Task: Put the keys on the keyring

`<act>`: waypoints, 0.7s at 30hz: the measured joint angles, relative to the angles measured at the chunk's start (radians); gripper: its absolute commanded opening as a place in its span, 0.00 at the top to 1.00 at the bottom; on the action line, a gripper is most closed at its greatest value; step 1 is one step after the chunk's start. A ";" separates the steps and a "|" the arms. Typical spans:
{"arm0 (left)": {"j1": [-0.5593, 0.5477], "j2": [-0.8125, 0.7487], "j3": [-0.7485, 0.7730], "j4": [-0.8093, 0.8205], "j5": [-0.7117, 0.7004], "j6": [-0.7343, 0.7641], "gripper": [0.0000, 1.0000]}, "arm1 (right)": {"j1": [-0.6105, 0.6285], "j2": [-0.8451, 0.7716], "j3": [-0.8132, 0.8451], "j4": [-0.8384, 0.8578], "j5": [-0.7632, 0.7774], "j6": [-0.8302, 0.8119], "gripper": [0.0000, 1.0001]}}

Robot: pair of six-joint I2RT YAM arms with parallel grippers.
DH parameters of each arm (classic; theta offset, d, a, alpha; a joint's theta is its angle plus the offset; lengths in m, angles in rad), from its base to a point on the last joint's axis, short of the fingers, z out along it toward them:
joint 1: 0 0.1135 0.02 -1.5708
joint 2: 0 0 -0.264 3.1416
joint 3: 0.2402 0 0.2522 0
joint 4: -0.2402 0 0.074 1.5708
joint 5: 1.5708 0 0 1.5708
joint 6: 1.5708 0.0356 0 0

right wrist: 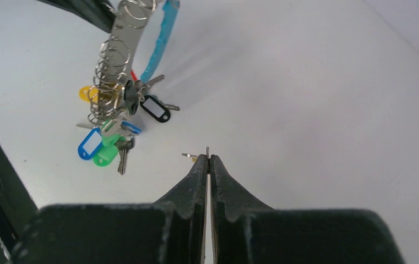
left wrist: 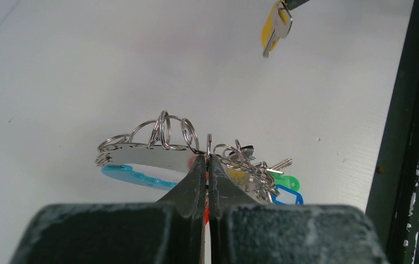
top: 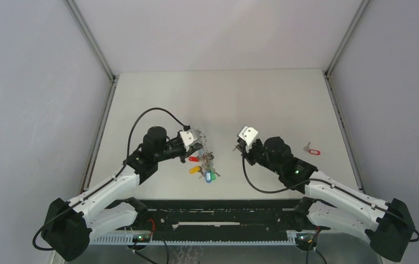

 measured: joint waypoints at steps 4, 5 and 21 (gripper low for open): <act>0.000 -0.015 -0.002 0.000 0.032 0.011 1.00 | 0.002 -0.047 0.028 -0.068 -0.078 -0.101 1.00; 0.000 -0.017 -0.002 0.000 0.043 0.014 1.00 | 0.002 -0.044 0.050 -0.093 -0.097 -0.116 1.00; -0.001 -0.016 -0.003 -0.001 0.145 0.045 1.00 | -0.016 0.184 0.354 -0.391 -0.325 -0.314 1.00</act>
